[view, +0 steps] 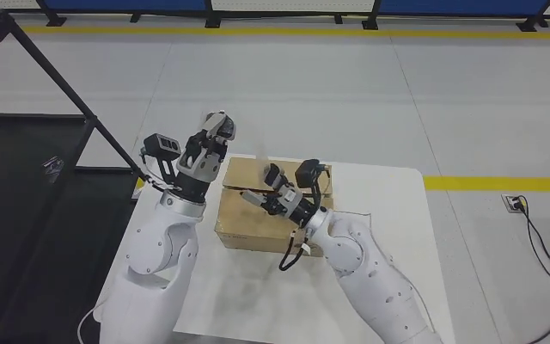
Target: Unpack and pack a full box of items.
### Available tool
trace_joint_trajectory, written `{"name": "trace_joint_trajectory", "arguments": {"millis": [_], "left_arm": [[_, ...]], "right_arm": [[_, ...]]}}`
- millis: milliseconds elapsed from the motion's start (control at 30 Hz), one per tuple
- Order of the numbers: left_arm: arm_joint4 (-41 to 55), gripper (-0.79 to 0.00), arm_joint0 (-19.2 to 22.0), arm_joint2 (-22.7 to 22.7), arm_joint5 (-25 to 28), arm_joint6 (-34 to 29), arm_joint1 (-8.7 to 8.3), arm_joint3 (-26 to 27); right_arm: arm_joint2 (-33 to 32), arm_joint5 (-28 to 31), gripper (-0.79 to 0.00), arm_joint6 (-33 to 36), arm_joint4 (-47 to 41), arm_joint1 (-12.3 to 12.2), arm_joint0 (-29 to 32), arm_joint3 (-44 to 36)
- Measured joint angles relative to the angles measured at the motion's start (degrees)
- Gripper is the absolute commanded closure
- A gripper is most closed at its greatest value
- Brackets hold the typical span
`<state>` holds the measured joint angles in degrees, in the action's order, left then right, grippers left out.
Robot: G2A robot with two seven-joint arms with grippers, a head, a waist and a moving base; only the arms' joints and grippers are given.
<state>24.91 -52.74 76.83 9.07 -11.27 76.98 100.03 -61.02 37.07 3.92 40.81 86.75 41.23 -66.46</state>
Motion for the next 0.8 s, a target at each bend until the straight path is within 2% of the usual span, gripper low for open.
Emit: {"name": "trace_joint_trajectory", "arguments": {"millis": [33,167,400,533,567,667,800], "left_arm": [[0.0,0.000,-0.2,0.2,0.0,0.0,-0.02,0.1],[0.3,0.000,-0.9,1.2,-0.1,-0.1,-0.07,0.7],[0.6,0.000,-1.6,2.2,-0.4,-0.4,-0.10,1.2],[0.7,0.000,-1.6,2.7,-0.5,-0.5,-0.11,1.2],[0.8,0.000,-1.6,2.8,-0.5,-0.5,-0.12,1.2],[0.7,0.000,-1.7,3.1,-0.5,-0.4,-0.11,1.2],[0.6,0.000,-2.1,3.3,-0.3,0.1,-0.07,1.2]], "right_arm": [[0.0,1.2,-0.643,0.3,-1.3,0.0,-0.3,0.7],[-0.2,6.4,-0.662,3.4,-6.7,0.0,-1.8,3.8],[0.4,10.6,-0.640,7.4,-11.5,0.1,-3.6,6.6],[0.9,13.1,-0.542,9.8,-14.2,0.1,-4.3,7.5],[1.1,14.1,-0.545,10.6,-15.2,0.0,-4.5,7.7],[1.5,16.3,-0.619,13.4,-18.2,-0.1,-5.2,8.6],[2.0,19.3,-0.625,17.0,-23.4,-0.2,-5.9,9.4]]}}
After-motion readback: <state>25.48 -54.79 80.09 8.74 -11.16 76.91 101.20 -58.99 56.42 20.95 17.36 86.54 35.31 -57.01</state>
